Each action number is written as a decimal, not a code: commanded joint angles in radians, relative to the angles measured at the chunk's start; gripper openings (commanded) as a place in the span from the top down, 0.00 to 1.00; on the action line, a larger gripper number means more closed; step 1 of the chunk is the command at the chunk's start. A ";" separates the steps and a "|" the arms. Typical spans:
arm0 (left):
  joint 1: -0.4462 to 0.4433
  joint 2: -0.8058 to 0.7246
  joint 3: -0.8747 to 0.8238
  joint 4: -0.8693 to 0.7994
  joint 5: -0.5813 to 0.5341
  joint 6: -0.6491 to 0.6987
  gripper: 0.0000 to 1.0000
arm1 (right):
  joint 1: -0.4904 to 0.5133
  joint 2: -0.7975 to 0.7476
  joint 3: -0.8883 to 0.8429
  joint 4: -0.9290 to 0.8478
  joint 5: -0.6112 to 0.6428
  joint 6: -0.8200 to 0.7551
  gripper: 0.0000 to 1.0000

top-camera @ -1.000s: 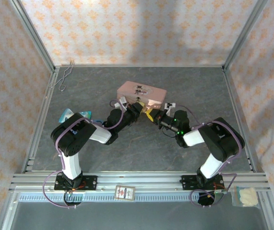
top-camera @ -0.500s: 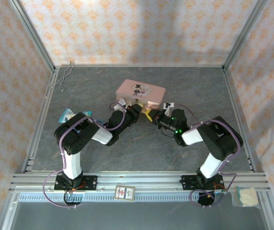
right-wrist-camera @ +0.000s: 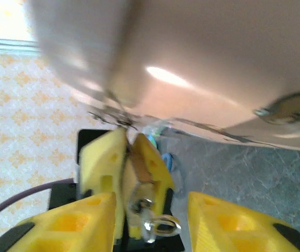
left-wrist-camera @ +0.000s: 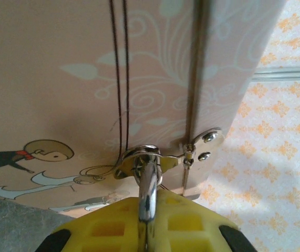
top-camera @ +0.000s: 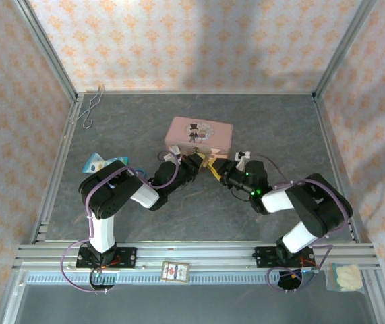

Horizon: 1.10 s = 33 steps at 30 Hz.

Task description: Unlock a padlock with a key

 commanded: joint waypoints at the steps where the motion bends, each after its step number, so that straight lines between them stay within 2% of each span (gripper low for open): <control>1: -0.008 0.030 0.023 0.074 0.030 -0.006 1.00 | -0.007 -0.068 -0.024 -0.012 0.062 -0.042 0.58; 6: -0.008 0.027 0.025 0.062 0.029 -0.003 1.00 | -0.009 -0.114 -0.028 -0.066 0.065 -0.074 0.59; 14: -0.008 0.018 0.037 0.058 0.030 -0.003 1.00 | -0.005 -0.075 -0.069 -0.058 0.066 -0.065 0.58; 16: -0.009 0.014 0.038 0.054 0.030 -0.002 1.00 | 0.001 -0.067 -0.077 -0.028 0.060 -0.054 0.61; 21: -0.009 0.014 0.040 0.046 0.027 0.003 1.00 | 0.026 -0.047 -0.061 0.007 0.046 -0.041 0.77; 26: -0.009 0.013 0.040 0.051 0.027 -0.002 1.00 | 0.032 -0.005 -0.049 0.070 0.028 -0.009 0.82; 33: -0.016 0.014 0.037 0.054 0.027 -0.002 1.00 | 0.033 0.087 -0.048 0.238 0.001 0.071 0.81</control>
